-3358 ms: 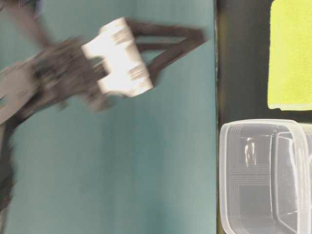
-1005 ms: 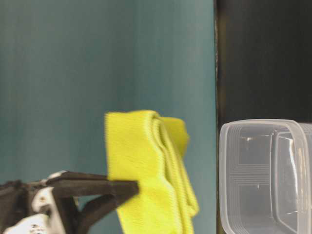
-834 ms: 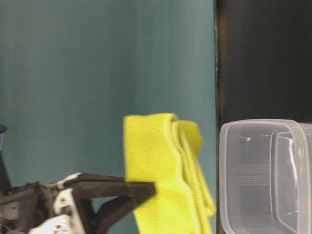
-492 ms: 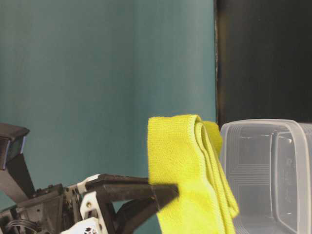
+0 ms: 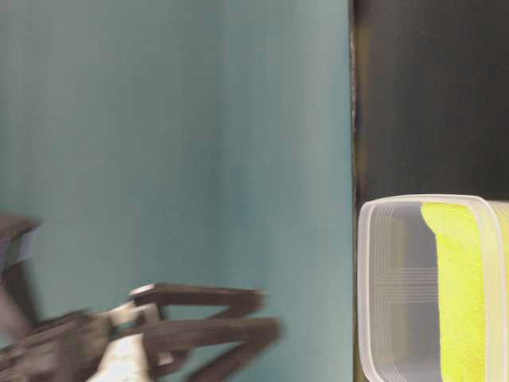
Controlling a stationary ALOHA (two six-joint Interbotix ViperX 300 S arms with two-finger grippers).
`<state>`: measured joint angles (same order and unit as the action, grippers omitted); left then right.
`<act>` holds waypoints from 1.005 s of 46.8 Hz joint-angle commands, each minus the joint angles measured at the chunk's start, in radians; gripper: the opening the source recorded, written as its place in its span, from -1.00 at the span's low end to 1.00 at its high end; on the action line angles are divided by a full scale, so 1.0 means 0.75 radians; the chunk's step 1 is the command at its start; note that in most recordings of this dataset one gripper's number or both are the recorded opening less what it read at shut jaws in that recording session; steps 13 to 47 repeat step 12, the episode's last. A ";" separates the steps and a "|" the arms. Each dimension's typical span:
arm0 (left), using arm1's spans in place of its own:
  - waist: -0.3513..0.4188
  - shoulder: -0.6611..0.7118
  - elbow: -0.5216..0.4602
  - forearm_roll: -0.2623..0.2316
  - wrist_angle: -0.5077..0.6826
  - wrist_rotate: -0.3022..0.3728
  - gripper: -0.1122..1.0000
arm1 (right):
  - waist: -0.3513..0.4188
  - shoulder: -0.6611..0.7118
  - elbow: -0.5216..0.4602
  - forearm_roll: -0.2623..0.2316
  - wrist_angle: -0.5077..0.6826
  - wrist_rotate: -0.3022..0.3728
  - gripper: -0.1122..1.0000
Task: Place the yellow towel into the container with the left arm.
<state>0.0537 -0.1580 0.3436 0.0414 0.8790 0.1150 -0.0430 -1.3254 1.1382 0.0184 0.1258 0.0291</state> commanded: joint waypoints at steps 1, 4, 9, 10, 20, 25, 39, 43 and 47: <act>0.002 -0.186 -0.002 0.002 -0.053 -0.002 0.78 | 0.002 0.008 -0.029 0.002 -0.010 -0.008 0.58; 0.000 -0.307 0.033 0.004 -0.139 -0.010 0.75 | 0.000 0.010 -0.029 0.000 -0.012 -0.010 0.58; 0.002 -0.448 0.123 0.004 -0.245 -0.006 0.67 | 0.000 0.012 -0.027 0.002 -0.016 -0.010 0.58; 0.004 -0.489 0.162 0.004 -0.268 -0.006 0.66 | 0.000 0.012 -0.025 0.000 -0.016 -0.010 0.57; 0.008 -0.554 0.213 0.002 -0.303 -0.020 0.65 | 0.000 0.014 -0.025 0.002 -0.014 -0.012 0.58; 0.008 -0.554 0.213 0.002 -0.303 -0.020 0.65 | 0.000 0.014 -0.025 0.002 -0.014 -0.012 0.58; 0.008 -0.554 0.213 0.002 -0.303 -0.020 0.65 | 0.000 0.014 -0.025 0.002 -0.014 -0.012 0.58; 0.008 -0.554 0.213 0.002 -0.303 -0.020 0.65 | 0.000 0.014 -0.025 0.002 -0.014 -0.012 0.58; 0.008 -0.554 0.213 0.002 -0.303 -0.020 0.65 | 0.000 0.014 -0.025 0.002 -0.014 -0.012 0.58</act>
